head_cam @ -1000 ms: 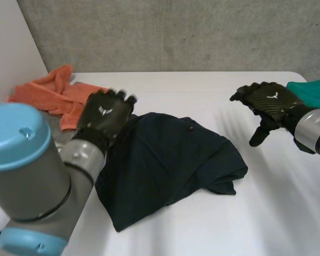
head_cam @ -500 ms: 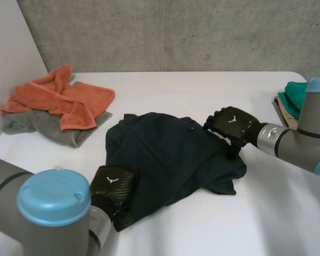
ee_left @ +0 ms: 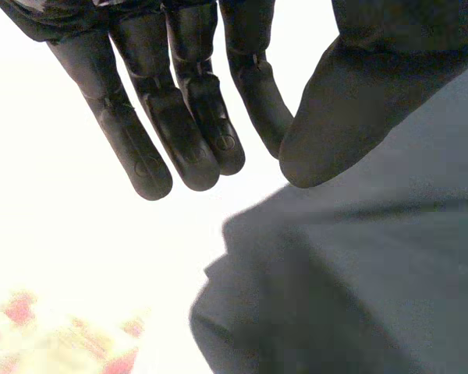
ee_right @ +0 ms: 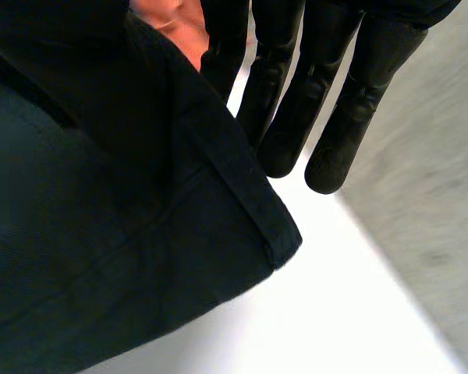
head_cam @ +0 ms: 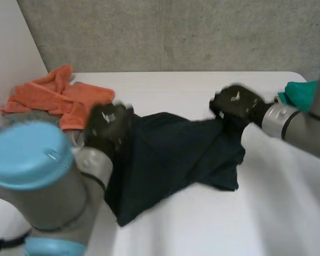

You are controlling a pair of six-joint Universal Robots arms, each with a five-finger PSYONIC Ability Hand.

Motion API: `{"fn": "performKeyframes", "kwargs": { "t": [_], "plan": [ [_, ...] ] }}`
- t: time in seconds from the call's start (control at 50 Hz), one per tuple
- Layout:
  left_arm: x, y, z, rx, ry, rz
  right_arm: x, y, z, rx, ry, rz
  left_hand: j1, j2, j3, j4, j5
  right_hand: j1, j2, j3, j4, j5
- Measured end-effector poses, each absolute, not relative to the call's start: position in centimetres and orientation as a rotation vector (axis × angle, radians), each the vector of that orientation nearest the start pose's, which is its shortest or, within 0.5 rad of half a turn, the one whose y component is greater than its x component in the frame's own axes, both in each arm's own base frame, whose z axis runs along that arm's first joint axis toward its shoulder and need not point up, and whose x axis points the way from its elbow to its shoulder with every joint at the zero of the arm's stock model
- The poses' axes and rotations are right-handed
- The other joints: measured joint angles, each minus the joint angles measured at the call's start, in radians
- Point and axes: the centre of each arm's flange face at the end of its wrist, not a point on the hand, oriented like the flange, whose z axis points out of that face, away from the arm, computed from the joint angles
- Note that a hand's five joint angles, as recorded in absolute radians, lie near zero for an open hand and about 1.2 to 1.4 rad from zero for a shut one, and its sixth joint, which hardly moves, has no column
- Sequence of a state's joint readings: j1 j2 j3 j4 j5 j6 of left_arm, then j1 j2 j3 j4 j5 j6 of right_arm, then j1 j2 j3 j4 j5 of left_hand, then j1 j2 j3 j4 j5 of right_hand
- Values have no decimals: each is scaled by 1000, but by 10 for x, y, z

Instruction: Fold the laundry.

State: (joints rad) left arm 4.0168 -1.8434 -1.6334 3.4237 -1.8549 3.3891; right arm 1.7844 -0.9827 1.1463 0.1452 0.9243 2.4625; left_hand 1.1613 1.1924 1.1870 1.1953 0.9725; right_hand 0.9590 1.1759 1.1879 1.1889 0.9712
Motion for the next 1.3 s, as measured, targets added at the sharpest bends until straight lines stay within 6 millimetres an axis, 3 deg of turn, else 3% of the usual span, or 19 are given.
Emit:
{"fn": "performKeyframes", "kwargs": {
  "t": [0.02,0.06,0.1,0.12,0.16,0.24,0.3,0.34,0.38,0.42,0.48,0.56,0.58,0.6,0.72,0.88,1.08,1.28,1.3],
  "plan": [
    [-305,-204,233,771,2192,-2251,264,-341,222,-1455,1775,-1787,0,0,0,0,0,0,0,0,0,0],
    [-298,-217,270,724,2017,-2352,262,-341,257,-1421,1731,-1941,0,1,0,0,0,13,0,0,0,0],
    [-295,-222,289,694,1932,-2399,260,-340,274,-1396,1704,-2017,0,1,0,0,0,14,0,0,0,0],
    [-290,-229,315,643,1807,-2467,258,-338,298,-1351,1659,-2127,0,1,0,2,0,14,0,0,0,0],
    [-287,-234,335,598,1715,-2518,257,-336,316,-1304,1622,-2205,0,1,0,4,0,16,0,0,0,0],
    [-284,-239,359,558,1608,-2584,253,-328,345,-1180,1557,-2301,0,1,0,4,0,26,0,0,0,0],
    [-284,-239,359,558,1608,-2584,253,-328,345,-1180,1557,-2301,0,1,0,4,0,26,0,0,0,0],
    [-290,-231,347,626,1679,-2573,252,-323,342,-1118,1581,-2256,-18,-20,-19,-6,-11,26,0,0,0,9],
    [-297,-220,320,705,1828,-2520,251,-322,335,-1115,1604,-2231,-434,-399,-373,-375,-371,26,0,0,0,11],
    [-302,-208,293,762,1990,-2459,251,-321,319,-1119,1662,-2178,-658,-622,-602,-612,-586,26,0,1,0,14],
    [-306,-191,259,804,2206,-2372,250,-321,307,-1130,1706,-2147,-697,-706,-695,-714,-672,26,0,2,0,16],
    [-306,-191,259,804,2206,-2372,250,-321,307,-1130,1706,-2147,-697,-706,-695,-714,-672,26,0,2,0,16],
    [-314,-167,216,832,2509,-2248,249,-322,297,-1139,1752,-2128,-697,-721,-713,-734,-693,26,0,2,0,16],
    [-316,-163,210,833,2560,-2228,248,-323,292,-1142,1773,-2122,-697,-721,-713,-734,-693,26,0,2,0,16],
    [-321,-160,195,822,2677,-2187,252,-318,289,-1149,1778,-2107,-697,-725,-713,-737,-697,26,0,2,0,21],
    [-333,-171,179,827,2705,-2178,269,-300,286,-1166,1752,-2062,-697,-729,-713,-741,-699,26,0,5,0,21],
    [-374,-170,144,1013,2741,-2171,273,-286,303,-1034,1760,-2082,-697,-729,-713,-741,-699,26,0,7,0,21],
    [-395,-164,130,1092,2728,-2215,273,-282,313,-974,1745,-2091,-697,-729,-713,-741,-699,26,0,7,0,21],
    [-406,-161,122,1146,2703,-2239,274,-281,315,-973,1736,-2093,-697,-729,-713,-741,-699,26,0,7,0,21]
  ]
}}
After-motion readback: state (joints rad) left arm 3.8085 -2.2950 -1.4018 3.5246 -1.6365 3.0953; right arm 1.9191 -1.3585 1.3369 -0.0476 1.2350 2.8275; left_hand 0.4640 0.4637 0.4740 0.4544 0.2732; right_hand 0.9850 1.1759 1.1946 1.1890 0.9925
